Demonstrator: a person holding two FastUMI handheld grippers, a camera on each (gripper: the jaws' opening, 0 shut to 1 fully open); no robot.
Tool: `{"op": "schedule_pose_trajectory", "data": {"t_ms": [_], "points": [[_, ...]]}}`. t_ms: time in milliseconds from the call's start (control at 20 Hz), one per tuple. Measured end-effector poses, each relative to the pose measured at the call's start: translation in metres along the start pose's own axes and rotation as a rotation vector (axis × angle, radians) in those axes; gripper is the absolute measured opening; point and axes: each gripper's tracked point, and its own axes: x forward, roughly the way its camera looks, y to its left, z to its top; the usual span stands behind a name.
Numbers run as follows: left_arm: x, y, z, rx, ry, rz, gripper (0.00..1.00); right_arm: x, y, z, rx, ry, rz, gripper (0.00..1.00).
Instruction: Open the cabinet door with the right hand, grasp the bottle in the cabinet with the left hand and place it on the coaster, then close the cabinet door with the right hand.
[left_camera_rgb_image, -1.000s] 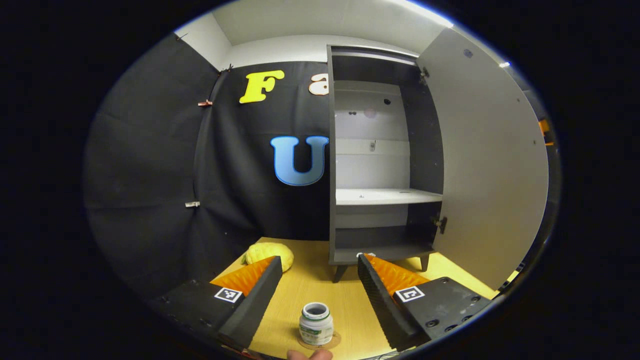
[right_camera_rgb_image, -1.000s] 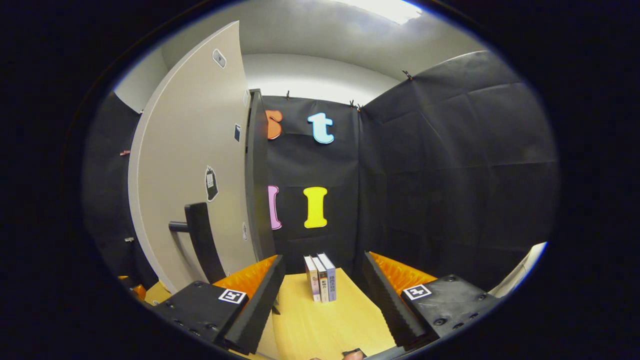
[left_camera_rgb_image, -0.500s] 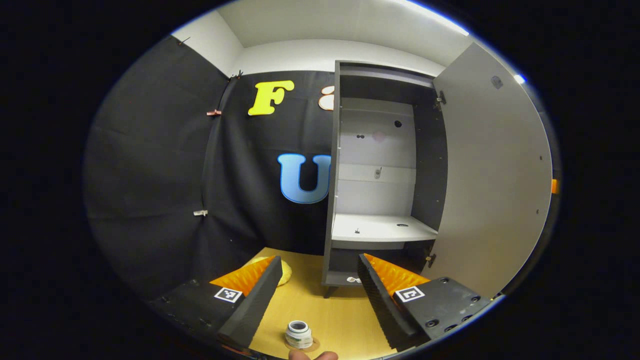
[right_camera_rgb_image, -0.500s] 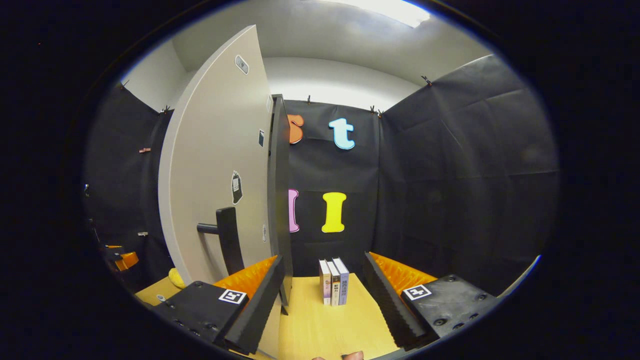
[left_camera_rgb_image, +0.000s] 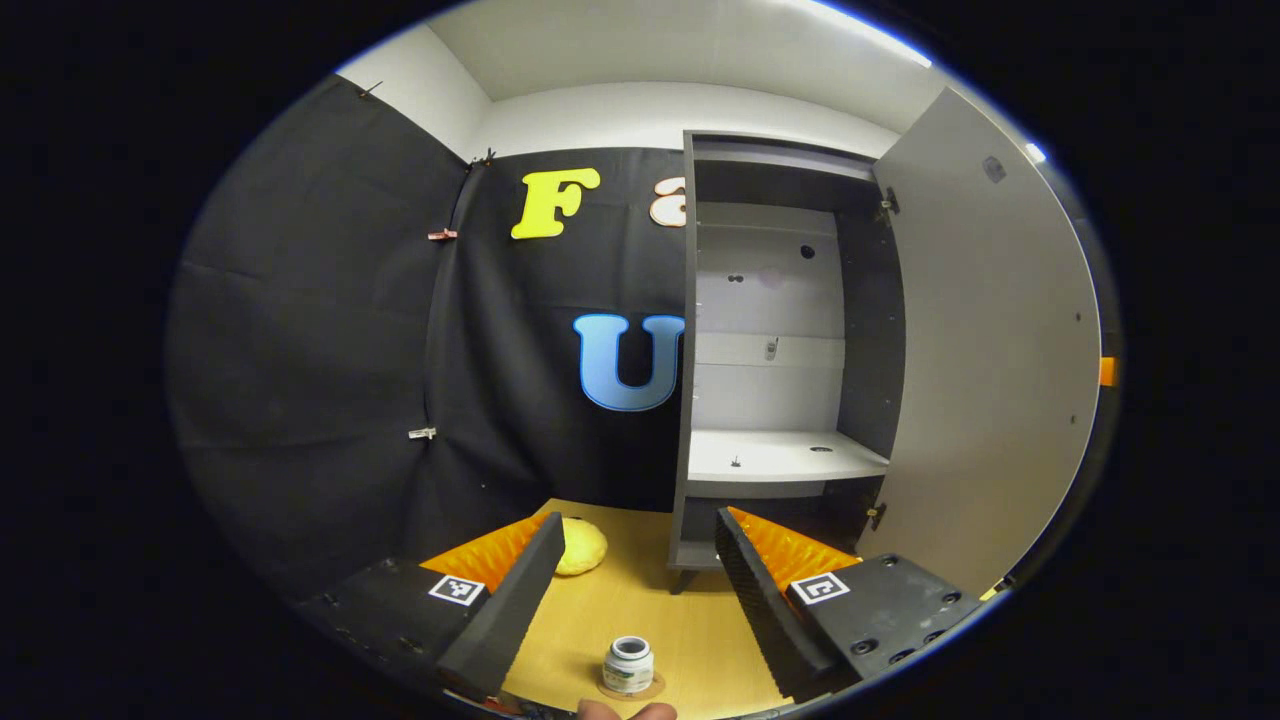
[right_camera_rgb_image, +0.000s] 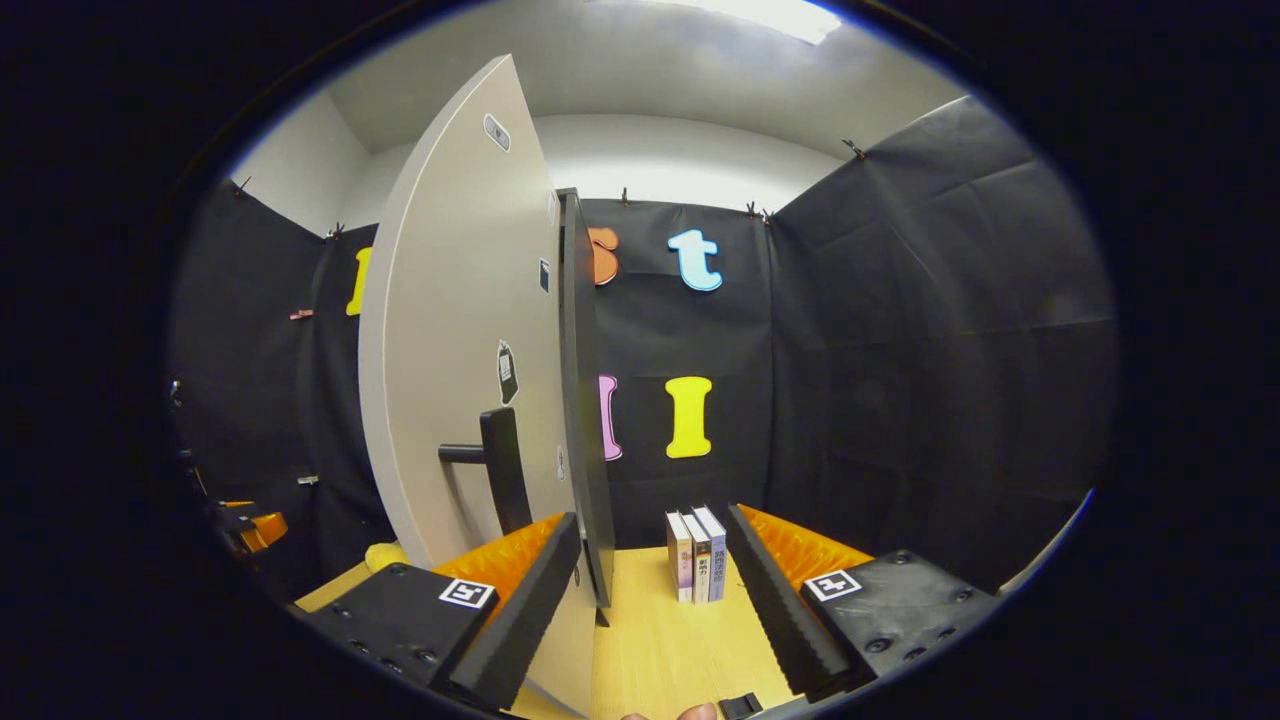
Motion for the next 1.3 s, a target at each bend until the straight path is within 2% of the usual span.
{"op": "schedule_pose_trajectory", "data": {"t_ms": [200, 400, 650, 1300], "points": [[0.003, 0.003, 0.006, 0.019, -0.014, -0.02, 0.94, 0.002, 0.011, -0.005, 0.014, 0.007, -0.031, 0.97], [0.011, 0.001, 0.008, 0.033, -0.02, -0.058, 0.95, -0.015, 0.051, -0.007, 0.04, 0.021, 0.0, 0.97], [0.018, 0.004, 0.007, 0.035, -0.017, -0.085, 0.95, -0.012, 0.094, -0.011, 0.01, 0.014, 0.039, 0.97], [0.03, 0.024, 0.004, 0.03, -0.006, -0.089, 0.95, 0.02, 0.215, -0.03, 0.048, 0.035, 0.209, 0.98]]}}
